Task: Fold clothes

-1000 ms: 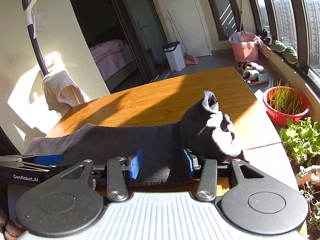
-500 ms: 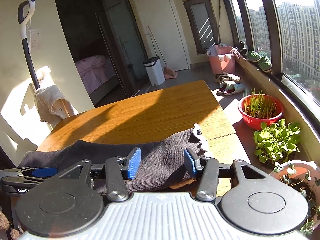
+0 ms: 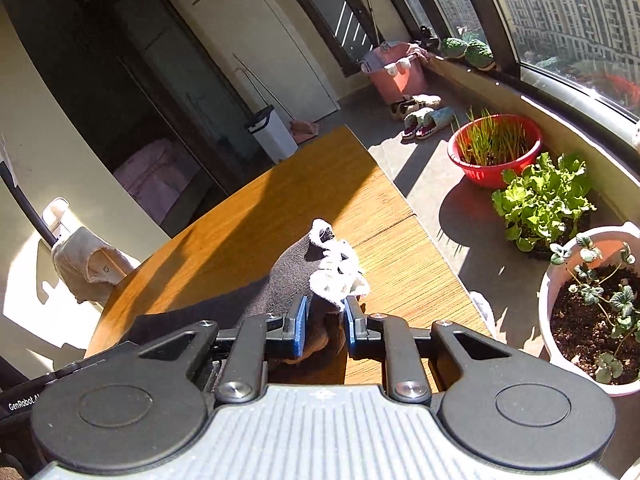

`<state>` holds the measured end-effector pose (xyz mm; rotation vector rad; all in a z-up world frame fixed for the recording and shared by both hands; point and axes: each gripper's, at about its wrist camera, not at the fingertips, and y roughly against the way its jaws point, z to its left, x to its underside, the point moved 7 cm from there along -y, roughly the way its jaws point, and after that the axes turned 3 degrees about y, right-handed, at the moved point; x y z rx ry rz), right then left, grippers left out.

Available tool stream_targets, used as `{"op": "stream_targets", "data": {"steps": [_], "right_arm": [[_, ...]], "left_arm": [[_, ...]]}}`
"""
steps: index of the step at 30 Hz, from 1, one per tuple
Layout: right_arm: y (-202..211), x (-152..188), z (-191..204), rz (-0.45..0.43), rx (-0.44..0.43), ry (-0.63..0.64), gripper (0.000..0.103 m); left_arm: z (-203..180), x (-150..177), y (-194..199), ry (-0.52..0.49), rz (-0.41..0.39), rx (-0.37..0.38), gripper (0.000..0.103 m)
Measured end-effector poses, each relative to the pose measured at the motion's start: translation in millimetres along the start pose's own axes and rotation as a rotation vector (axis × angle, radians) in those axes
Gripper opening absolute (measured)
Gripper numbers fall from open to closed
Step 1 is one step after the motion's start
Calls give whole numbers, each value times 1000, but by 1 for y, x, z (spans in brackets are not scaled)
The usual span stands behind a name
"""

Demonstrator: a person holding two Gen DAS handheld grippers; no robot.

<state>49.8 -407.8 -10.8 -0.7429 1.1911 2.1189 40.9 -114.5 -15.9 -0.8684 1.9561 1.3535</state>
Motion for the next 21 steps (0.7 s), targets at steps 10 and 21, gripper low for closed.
{"op": "stream_targets", "data": {"steps": [10, 21], "right_arm": [[7, 28, 101, -62, 36, 602, 15], [18, 20, 89, -63, -36, 514, 26]], "left_arm": [[6, -10, -20, 126, 81, -3, 103], [-45, -14, -58, -80, 115, -2, 70]]}}
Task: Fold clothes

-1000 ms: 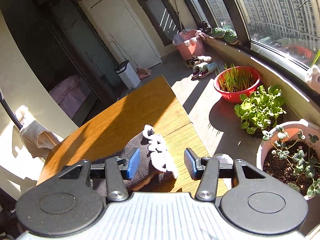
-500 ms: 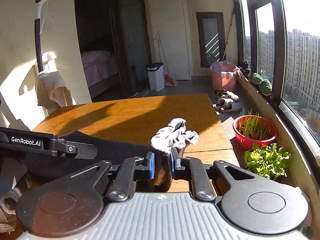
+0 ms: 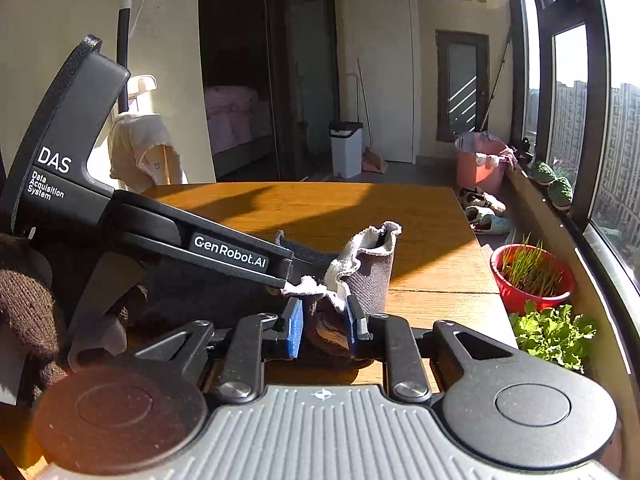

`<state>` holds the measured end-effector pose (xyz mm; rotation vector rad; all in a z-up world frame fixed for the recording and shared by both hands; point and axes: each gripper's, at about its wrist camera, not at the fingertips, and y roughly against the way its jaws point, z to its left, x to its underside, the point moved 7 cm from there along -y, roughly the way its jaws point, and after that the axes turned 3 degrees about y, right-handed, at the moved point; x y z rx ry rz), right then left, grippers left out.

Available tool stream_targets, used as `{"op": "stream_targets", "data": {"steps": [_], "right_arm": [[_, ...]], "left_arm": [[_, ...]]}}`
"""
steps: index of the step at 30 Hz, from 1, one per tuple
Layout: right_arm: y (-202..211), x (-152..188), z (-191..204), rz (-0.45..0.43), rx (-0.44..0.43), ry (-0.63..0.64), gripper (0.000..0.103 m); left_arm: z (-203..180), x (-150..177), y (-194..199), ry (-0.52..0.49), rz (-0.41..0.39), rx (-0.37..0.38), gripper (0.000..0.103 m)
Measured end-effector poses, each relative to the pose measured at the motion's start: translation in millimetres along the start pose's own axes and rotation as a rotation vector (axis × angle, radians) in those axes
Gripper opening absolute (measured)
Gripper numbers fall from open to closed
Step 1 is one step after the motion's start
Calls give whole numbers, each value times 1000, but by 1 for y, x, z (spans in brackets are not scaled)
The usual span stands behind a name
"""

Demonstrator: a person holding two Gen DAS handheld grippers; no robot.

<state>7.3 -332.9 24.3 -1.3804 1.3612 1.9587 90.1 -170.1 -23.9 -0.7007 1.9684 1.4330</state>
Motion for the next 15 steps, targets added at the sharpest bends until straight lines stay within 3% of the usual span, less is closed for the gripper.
{"op": "stream_targets", "data": {"steps": [5, 9, 13, 15], "right_arm": [[2, 7, -46, 12, 80, -158, 36], [-5, 24, -77, 63, 145, -330, 36], [-13, 33, -84, 79, 105, -414, 36], [-19, 31, -81, 83, 54, -422, 31]], "left_arm": [[13, 14, -18, -17, 36, -55, 68], [14, 16, -15, -23, 30, -47, 69], [18, 16, -13, -7, 27, -30, 69], [19, 16, -12, 2, 25, -22, 69]]}}
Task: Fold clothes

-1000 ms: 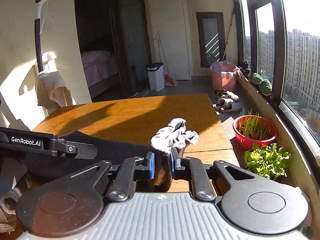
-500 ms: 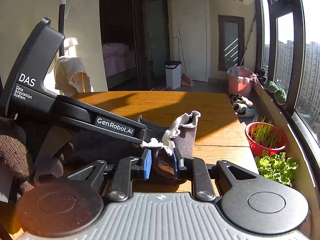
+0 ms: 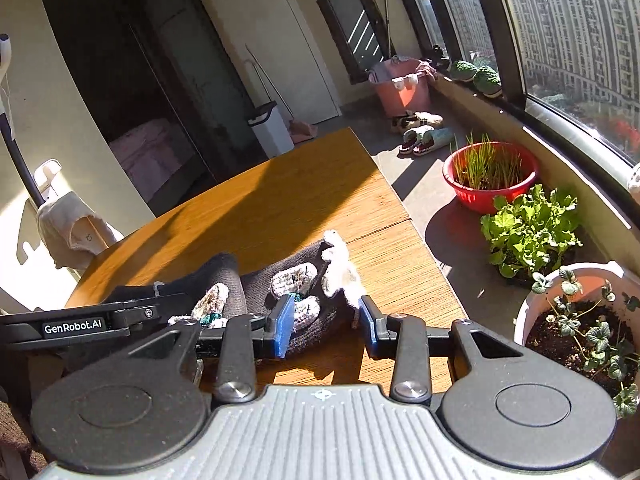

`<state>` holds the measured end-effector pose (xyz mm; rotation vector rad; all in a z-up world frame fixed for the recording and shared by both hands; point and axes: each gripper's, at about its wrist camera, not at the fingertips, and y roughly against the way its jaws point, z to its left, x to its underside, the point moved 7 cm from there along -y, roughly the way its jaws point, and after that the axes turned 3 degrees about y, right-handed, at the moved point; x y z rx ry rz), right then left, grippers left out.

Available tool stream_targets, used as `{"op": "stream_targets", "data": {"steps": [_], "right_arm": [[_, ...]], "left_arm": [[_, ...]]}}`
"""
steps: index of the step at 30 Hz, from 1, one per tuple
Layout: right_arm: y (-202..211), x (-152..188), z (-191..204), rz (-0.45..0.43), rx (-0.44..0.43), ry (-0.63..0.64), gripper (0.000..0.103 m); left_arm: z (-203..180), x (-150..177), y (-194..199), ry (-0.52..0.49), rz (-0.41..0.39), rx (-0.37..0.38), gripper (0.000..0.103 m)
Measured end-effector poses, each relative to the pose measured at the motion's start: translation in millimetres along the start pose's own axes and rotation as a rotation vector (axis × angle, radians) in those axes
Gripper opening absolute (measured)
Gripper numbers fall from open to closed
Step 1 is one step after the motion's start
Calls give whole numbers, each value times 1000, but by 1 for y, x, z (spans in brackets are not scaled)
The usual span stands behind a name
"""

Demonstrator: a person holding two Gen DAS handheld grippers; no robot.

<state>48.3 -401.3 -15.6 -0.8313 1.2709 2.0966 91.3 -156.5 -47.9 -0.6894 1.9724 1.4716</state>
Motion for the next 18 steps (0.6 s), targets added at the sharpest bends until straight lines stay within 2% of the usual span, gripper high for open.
{"op": "stream_targets", "data": {"steps": [1, 3, 5, 7, 10, 12, 15, 18], "right_arm": [[-2, -1, 4, 1, -12, 0, 11], [6, -5, 17, -31, -18, 38, 12], [23, -9, 50, -91, -71, 171, 12], [31, -5, 79, -111, -86, 296, 12], [23, 16, 116, -85, -65, 479, 10], [10, 33, 133, -50, -35, 588, 10], [3, 45, 146, -47, -7, 676, 10], [3, 42, 147, -48, -6, 675, 11]], "left_arm": [[0, 0, 0, 5, -1, 5, 70], [2, -1, 0, 30, -4, 27, 75], [6, -1, 0, 62, -5, 55, 76], [10, -3, 2, 91, 0, 74, 76], [22, -10, 10, 144, -8, 61, 76], [30, -19, 21, 185, -40, 67, 82], [31, -32, 42, 203, -96, 106, 96], [17, -37, 48, 136, -109, 104, 96]]}}
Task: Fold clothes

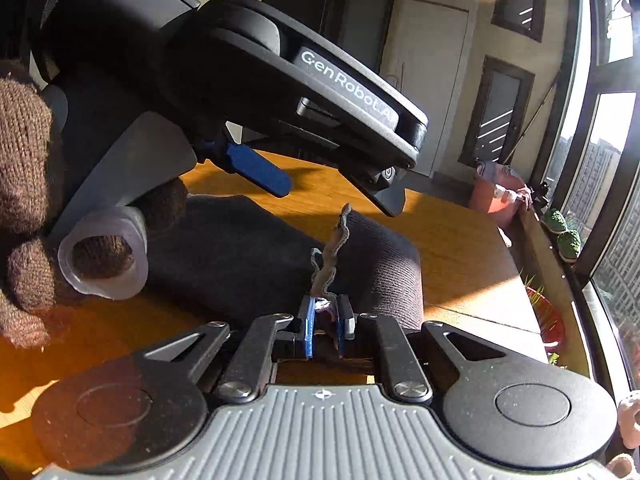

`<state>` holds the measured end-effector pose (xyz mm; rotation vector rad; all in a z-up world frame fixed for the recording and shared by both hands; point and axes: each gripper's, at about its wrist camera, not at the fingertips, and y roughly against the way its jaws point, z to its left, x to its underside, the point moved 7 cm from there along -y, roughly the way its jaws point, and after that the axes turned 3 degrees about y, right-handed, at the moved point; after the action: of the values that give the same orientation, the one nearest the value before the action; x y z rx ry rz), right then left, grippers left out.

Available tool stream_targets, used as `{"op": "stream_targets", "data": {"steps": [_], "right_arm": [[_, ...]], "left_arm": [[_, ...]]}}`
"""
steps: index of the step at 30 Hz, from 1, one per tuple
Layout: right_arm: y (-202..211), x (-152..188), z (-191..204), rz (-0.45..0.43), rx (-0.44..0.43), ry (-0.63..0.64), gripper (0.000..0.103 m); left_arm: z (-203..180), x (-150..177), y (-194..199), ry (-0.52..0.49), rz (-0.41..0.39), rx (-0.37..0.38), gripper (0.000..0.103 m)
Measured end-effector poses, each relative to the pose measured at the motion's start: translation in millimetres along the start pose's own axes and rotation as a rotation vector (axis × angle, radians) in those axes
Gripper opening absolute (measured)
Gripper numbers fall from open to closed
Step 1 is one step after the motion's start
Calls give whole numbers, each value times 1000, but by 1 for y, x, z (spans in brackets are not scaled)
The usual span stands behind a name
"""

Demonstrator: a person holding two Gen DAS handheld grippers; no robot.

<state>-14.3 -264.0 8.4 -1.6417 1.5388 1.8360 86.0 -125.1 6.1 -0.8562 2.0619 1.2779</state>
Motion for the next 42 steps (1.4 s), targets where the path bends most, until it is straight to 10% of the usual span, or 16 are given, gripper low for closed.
{"op": "stream_targets", "data": {"steps": [5, 8, 17, 22, 34, 42], "right_arm": [[24, 1, -29, -29, -104, -151, 23], [33, 7, -61, -56, -124, -343, 43], [-22, 48, -92, 23, -250, -858, 41], [-16, 37, -80, 32, -206, -692, 32], [-18, -3, -7, -7, 208, 213, 32], [-17, -5, 3, -20, 193, 304, 33]], "left_arm": [[-3, 24, -37, -107, 90, -94, 64], [7, 36, -48, -106, 99, -96, 64], [13, 38, -44, -63, 91, -64, 65], [16, 37, -40, 20, 93, 56, 101], [14, -3, 15, 81, -54, 5, 103], [-14, 13, -30, 97, 124, 94, 64]]}}
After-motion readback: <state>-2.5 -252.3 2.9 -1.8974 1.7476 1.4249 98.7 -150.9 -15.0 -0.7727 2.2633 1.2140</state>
